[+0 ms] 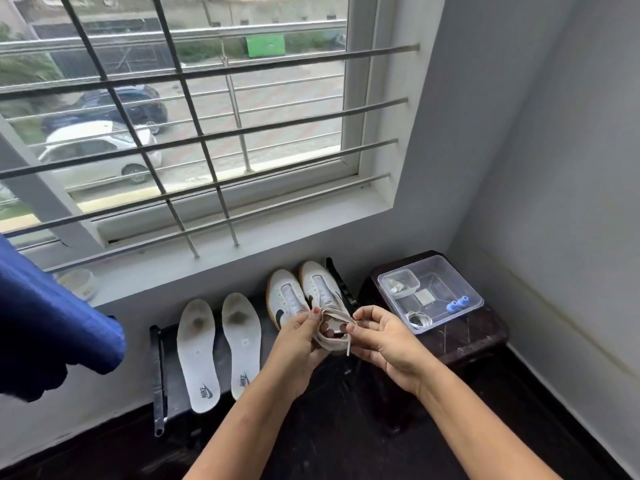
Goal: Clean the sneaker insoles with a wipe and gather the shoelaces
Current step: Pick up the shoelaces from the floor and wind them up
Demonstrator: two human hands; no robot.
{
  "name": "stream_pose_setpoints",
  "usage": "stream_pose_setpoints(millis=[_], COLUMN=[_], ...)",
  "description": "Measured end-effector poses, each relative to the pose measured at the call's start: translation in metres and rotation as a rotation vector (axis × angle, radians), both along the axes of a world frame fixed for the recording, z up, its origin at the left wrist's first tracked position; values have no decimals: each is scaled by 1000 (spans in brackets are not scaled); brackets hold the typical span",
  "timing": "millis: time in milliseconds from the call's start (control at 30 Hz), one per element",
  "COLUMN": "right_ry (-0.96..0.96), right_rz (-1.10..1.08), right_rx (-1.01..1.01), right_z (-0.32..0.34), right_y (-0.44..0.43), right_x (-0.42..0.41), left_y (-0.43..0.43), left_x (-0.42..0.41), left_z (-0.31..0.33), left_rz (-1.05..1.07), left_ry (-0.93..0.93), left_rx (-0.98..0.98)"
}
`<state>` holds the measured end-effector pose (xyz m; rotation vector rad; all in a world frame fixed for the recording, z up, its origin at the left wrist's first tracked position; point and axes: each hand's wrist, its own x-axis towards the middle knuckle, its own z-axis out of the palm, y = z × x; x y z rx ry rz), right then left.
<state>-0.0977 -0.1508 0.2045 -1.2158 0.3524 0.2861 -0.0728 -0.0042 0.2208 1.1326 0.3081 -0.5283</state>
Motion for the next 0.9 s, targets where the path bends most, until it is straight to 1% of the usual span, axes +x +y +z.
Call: stream_pose_setpoints(millis=[200,367,467,700,900], right_ry=[37,91,115,198,278], right_rz=[-142,-271,-329,-465,-586], right_rx=[-66,-149,-182,-218,-385], right_z=[-17,-32,-43,-78,-108], right_y=[-26,-60,-79,-111,-145], right_x=[26,59,80,106,110], left_y=[-31,-65,-89,-135,-187], left_x=[45,99,130,176,195], left_z=[-25,-47,-62,-106,-136], left_rz=[-121,-350,-462,-572,-668], left_ry=[87,91,46,-54,-130], left_rx=[84,113,207,379,583])
